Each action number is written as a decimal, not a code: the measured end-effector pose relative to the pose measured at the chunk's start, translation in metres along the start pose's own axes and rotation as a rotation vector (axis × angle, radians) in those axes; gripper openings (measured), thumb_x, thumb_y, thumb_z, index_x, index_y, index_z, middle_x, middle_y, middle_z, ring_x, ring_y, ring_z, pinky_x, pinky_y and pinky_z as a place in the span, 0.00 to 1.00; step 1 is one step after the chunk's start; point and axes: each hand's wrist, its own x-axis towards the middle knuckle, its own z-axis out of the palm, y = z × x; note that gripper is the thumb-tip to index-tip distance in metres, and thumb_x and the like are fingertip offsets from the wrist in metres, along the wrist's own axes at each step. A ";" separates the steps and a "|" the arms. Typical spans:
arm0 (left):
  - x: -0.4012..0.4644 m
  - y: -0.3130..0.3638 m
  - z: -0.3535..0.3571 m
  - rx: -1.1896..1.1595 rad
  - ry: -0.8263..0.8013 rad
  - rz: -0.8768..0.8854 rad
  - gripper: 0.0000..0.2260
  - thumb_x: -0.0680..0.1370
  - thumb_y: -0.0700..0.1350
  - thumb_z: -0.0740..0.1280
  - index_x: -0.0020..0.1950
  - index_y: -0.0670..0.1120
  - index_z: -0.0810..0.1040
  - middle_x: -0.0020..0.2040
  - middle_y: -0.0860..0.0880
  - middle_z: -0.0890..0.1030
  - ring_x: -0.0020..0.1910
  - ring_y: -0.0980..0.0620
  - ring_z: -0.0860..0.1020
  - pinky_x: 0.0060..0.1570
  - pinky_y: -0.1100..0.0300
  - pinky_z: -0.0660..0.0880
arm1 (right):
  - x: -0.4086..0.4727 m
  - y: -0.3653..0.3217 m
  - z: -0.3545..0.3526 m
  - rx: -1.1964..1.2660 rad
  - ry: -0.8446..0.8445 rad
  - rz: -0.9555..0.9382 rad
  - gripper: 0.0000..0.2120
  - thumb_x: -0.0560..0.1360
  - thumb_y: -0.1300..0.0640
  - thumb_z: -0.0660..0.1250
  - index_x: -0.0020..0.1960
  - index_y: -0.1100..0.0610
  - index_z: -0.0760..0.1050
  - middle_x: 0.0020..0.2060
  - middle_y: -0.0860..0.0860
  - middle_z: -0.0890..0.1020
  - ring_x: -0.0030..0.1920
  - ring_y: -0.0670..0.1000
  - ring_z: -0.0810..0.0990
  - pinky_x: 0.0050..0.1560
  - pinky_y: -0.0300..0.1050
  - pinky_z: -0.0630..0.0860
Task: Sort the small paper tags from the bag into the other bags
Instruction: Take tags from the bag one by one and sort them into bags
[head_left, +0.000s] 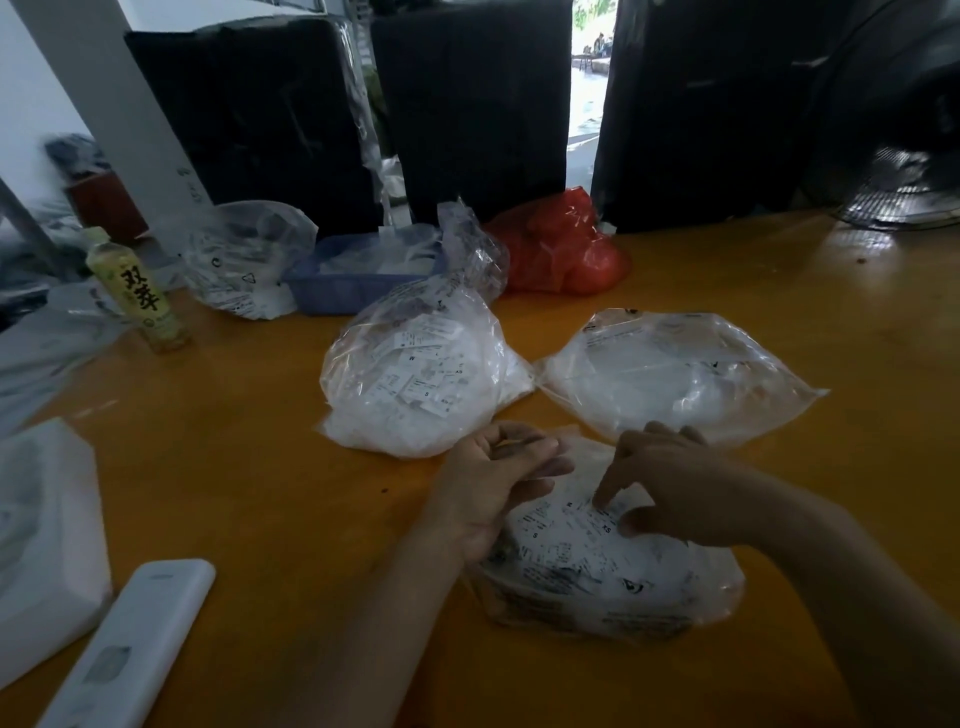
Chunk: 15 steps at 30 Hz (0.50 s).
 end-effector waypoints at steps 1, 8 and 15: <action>0.000 0.000 0.000 -0.013 -0.002 0.005 0.17 0.67 0.42 0.79 0.52 0.44 0.79 0.52 0.40 0.88 0.47 0.46 0.88 0.33 0.64 0.80 | 0.001 0.001 0.000 0.018 0.012 -0.009 0.11 0.77 0.41 0.70 0.59 0.36 0.78 0.54 0.39 0.71 0.58 0.44 0.66 0.59 0.46 0.62; -0.002 -0.005 0.000 0.017 0.000 0.060 0.15 0.71 0.45 0.77 0.51 0.44 0.76 0.53 0.42 0.88 0.45 0.49 0.88 0.23 0.66 0.73 | -0.001 0.013 -0.003 0.335 0.106 -0.065 0.06 0.77 0.46 0.71 0.45 0.35 0.77 0.45 0.35 0.78 0.51 0.34 0.71 0.46 0.33 0.66; -0.002 -0.007 -0.002 -0.032 -0.009 0.007 0.14 0.70 0.41 0.77 0.55 0.44 0.86 0.56 0.42 0.87 0.50 0.48 0.88 0.30 0.67 0.78 | 0.005 0.006 0.012 0.103 0.036 -0.025 0.12 0.78 0.41 0.67 0.61 0.36 0.78 0.52 0.39 0.72 0.56 0.44 0.67 0.59 0.47 0.64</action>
